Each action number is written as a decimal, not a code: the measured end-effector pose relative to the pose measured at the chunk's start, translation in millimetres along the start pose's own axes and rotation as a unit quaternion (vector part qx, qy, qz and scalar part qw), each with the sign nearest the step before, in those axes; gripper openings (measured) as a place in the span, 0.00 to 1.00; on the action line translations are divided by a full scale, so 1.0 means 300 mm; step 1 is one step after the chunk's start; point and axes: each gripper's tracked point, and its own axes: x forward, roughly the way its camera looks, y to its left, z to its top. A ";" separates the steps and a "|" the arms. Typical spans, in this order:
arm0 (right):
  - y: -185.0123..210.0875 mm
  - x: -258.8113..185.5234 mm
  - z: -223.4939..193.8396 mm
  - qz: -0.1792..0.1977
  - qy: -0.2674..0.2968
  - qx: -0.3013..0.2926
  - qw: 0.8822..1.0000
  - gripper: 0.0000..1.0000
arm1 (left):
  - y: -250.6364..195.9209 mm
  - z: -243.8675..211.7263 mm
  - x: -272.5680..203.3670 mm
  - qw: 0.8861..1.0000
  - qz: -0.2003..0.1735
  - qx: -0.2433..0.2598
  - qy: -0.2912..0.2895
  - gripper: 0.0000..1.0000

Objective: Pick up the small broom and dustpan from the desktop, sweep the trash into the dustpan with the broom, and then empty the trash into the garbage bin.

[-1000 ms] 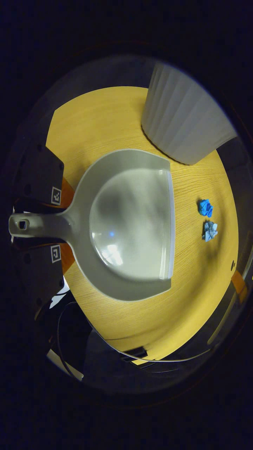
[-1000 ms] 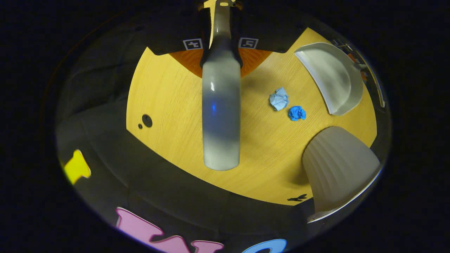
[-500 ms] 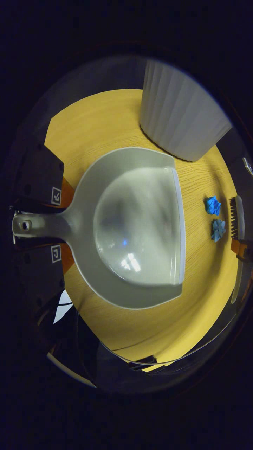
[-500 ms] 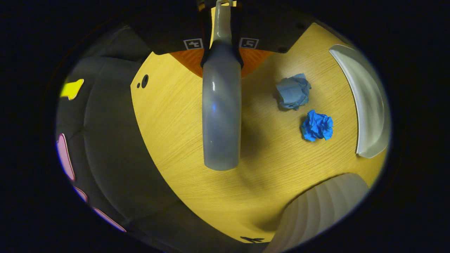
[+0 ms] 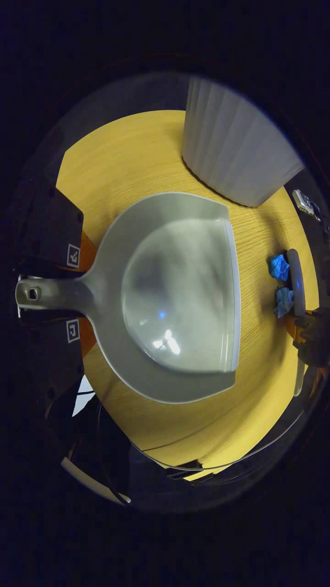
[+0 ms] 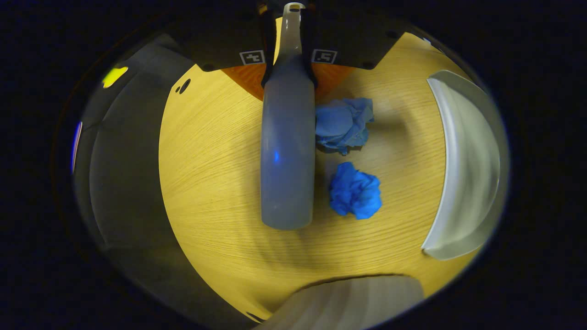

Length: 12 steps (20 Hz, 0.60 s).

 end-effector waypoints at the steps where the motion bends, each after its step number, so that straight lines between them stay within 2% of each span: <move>1: 0.036 -0.018 0.001 0.010 -0.001 -0.021 1.000 0.22 | 0.002 0.001 0.006 1.000 0.001 0.003 -0.003 0.24; 3: 0.100 -0.046 -0.019 0.049 -0.001 -0.045 0.998 0.22 | -0.002 -0.004 0.004 1.000 0.003 0.021 -0.011 0.25; 6: 0.234 -0.097 -0.050 0.133 0.010 -0.048 0.990 0.23 | -0.020 -0.015 0.008 0.998 0.019 0.048 -0.019 0.25; 8: 0.304 -0.142 -0.059 0.191 0.014 -0.022 0.981 0.23 | -0.026 -0.007 0.002 0.998 0.027 0.058 -0.023 0.25; 9: 0.323 -0.164 -0.059 0.214 0.011 -0.007 0.977 0.19 | -0.023 -0.009 0.006 0.997 0.027 0.068 -0.034 0.25; 10: 0.326 -0.147 -0.052 0.233 0.011 0.016 0.972 0.23 | -0.031 -0.010 0.008 0.997 0.028 0.070 -0.037 0.25; 12: 0.353 -0.189 -0.049 0.288 0.010 0.076 0.955 0.23 | -0.030 -0.016 0.003 0.997 0.029 0.066 -0.035 0.24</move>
